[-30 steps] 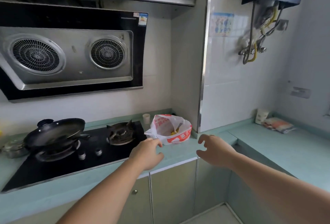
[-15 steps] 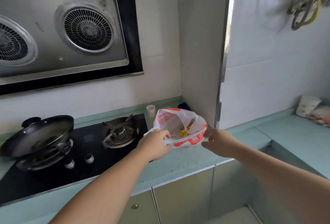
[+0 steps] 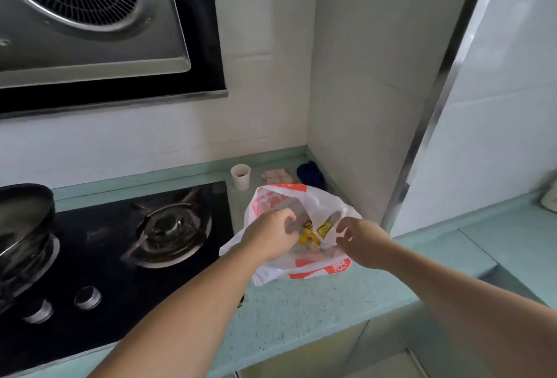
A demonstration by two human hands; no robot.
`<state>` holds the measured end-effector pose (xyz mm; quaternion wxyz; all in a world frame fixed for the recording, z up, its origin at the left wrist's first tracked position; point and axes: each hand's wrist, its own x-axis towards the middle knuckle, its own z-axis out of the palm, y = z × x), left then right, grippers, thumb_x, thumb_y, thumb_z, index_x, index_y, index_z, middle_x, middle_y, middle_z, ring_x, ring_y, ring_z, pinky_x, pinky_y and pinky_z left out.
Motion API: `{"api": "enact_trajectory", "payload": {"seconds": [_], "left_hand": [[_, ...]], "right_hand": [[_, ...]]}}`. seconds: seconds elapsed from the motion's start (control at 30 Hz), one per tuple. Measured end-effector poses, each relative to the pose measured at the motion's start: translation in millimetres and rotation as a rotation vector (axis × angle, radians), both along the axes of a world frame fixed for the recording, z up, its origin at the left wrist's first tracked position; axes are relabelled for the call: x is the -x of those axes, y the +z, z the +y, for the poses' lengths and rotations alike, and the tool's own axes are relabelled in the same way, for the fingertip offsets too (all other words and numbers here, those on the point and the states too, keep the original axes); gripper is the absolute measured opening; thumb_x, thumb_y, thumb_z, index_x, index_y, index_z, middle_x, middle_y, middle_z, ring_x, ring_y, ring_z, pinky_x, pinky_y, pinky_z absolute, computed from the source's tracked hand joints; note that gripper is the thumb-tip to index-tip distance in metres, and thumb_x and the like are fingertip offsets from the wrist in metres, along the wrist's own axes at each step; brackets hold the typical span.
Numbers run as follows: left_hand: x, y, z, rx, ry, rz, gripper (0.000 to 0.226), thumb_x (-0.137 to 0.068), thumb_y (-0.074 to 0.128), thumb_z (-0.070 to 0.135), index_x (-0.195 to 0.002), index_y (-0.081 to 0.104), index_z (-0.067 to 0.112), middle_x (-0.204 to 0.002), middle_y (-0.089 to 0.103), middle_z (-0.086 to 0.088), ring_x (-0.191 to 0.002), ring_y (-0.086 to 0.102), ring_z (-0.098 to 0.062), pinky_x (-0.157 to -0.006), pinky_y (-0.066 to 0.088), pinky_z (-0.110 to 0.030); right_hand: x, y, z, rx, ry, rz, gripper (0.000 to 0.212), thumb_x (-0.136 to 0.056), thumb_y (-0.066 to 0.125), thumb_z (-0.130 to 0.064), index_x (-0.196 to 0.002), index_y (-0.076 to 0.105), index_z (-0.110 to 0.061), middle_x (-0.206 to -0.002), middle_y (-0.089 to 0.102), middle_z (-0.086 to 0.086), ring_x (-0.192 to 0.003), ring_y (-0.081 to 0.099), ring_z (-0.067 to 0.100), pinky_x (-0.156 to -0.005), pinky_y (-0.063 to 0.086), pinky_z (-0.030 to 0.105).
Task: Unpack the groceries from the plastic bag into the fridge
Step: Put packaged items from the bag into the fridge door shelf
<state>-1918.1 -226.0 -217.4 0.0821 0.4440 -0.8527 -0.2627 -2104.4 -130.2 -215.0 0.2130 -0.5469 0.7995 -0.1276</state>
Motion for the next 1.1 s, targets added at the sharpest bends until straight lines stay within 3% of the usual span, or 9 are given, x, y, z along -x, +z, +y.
{"api": "enact_trajectory", "payload": {"seconds": [0.13, 0.2, 0.4, 0.5, 0.63, 0.8, 0.87, 1.0, 1.1], "left_hand": [[17, -31, -43, -0.077, -0.058, -0.021, 0.04, -0.092, 0.058, 0.028, -0.131, 0.052, 0.023, -0.127, 0.057, 0.0, -0.111, 0.056, -0.019, -0.091, 0.049, -0.035], [24, -46, -56, -0.111, -0.069, -0.045, 0.04, -0.092, 0.058, 0.027, -0.132, 0.051, 0.024, -0.124, 0.057, -0.001, -0.108, 0.056, -0.02, -0.09, 0.05, -0.035], [54, -82, -79, -0.146, -0.123, -0.086, 0.032, -0.092, 0.055, 0.023, -0.124, 0.058, 0.023, -0.12, 0.059, -0.002, -0.107, 0.057, -0.023, -0.084, 0.049, -0.033], [69, -96, -85, -0.157, -0.132, -0.135, 0.034, -0.09, 0.055, 0.021, -0.124, 0.059, 0.027, -0.125, 0.057, 0.0, -0.109, 0.056, -0.024, -0.088, 0.049, -0.036], [97, -108, -90, -0.158, -0.183, -0.189, 0.037, -0.086, 0.06, 0.023, -0.123, 0.059, 0.029, -0.122, 0.057, -0.001, -0.108, 0.056, -0.024, -0.086, 0.052, -0.038], [137, -122, -92, -0.051, -0.218, -0.252, 0.037, -0.071, 0.051, 0.051, -0.103, 0.064, 0.038, -0.105, 0.062, 0.011, -0.098, 0.06, -0.019, -0.083, 0.054, -0.037], [145, -129, -91, -0.028, -0.227, -0.268, 0.042, -0.068, 0.045, 0.059, -0.1, 0.063, 0.04, -0.098, 0.064, 0.014, -0.092, 0.061, -0.018, -0.08, 0.054, -0.037], [152, -136, -91, 0.015, -0.193, -0.209, 0.05, -0.077, 0.066, 0.041, -0.126, 0.054, 0.035, -0.119, 0.064, 0.005, -0.101, 0.061, -0.022, -0.086, 0.054, -0.039], [154, -148, -99, -0.015, -0.157, -0.263, 0.061, -0.075, 0.07, 0.022, -0.132, 0.048, 0.029, -0.124, 0.06, -0.001, -0.109, 0.06, -0.026, -0.09, 0.053, -0.042]], "right_hand": [[3, -31, -36, -0.055, -0.004, 0.032, 0.029, -0.095, 0.041, -0.025, -0.119, 0.057, -0.025, -0.101, 0.063, 0.004, -0.074, 0.063, 0.018, -0.064, 0.058, 0.034], [1, -48, -48, -0.122, 0.042, 0.051, 0.034, -0.097, 0.034, -0.022, -0.121, 0.058, -0.026, -0.098, 0.063, 0.004, -0.067, 0.056, 0.015, -0.052, 0.047, 0.027], [11, -96, -80, -0.289, 0.145, -0.002, 0.04, -0.095, 0.036, -0.008, -0.127, 0.058, -0.018, -0.121, 0.06, 0.011, -0.102, 0.06, 0.026, -0.082, 0.052, 0.033], [31, -100, -92, -0.259, 0.105, -0.077, 0.045, -0.094, 0.039, -0.004, -0.132, 0.054, -0.023, -0.123, 0.057, 0.007, -0.085, 0.057, 0.016, -0.062, 0.046, 0.018], [62, -105, -103, -0.161, -0.036, -0.016, 0.049, -0.09, 0.036, -0.004, -0.131, 0.054, -0.025, -0.114, 0.06, 0.004, -0.084, 0.06, 0.017, -0.068, 0.053, 0.028], [90, -114, -108, -0.121, -0.028, 0.012, 0.045, -0.092, 0.043, -0.008, -0.134, 0.047, -0.024, -0.082, 0.05, -0.009, -0.076, 0.054, 0.011, -0.055, 0.039, 0.018], [95, -116, -110, -0.116, -0.003, 0.002, 0.045, -0.092, 0.044, -0.008, -0.134, 0.046, -0.022, -0.083, 0.05, -0.008, -0.076, 0.054, 0.011, -0.056, 0.036, 0.018], [102, -122, -115, -0.163, 0.048, 0.008, 0.026, -0.094, 0.045, -0.011, -0.119, 0.052, -0.016, -0.084, 0.052, -0.003, -0.076, 0.054, 0.012, -0.064, 0.048, 0.025], [104, -127, -120, -0.209, 0.059, 0.018, 0.027, -0.091, 0.048, -0.005, -0.116, 0.053, -0.014, -0.079, 0.051, -0.002, -0.068, 0.053, 0.011, -0.057, 0.05, 0.024]]}}
